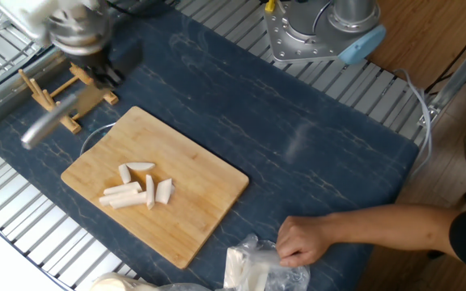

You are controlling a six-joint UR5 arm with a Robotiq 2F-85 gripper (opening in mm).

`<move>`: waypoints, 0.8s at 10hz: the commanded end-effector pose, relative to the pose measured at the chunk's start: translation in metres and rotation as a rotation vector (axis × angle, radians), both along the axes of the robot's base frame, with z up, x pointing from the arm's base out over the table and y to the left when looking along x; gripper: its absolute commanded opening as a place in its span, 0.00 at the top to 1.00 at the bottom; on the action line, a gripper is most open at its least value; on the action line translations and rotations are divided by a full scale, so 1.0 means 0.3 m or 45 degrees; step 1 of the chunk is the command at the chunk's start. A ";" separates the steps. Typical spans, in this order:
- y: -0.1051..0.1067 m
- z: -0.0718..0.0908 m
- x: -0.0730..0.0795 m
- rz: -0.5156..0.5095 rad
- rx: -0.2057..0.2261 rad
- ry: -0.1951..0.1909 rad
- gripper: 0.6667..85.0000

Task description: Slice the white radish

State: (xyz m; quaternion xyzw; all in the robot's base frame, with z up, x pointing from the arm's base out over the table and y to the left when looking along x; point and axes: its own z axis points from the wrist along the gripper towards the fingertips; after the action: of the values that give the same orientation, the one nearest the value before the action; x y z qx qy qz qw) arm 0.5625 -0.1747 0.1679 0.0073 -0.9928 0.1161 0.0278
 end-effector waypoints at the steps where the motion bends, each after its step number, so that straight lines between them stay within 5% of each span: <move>1: -0.221 -0.013 -0.003 0.077 -0.090 -0.026 1.00; 2: -0.285 -0.019 -0.015 0.112 -0.138 -0.022 1.00; 4: -0.334 -0.055 -0.037 0.114 -0.133 -0.036 1.00; 8: -0.304 -0.119 -0.056 0.073 -0.017 -0.063 1.00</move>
State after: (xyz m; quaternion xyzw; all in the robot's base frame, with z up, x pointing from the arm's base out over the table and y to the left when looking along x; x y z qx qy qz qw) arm 0.5487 -0.2644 0.1433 0.0419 -0.9885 0.1452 0.0077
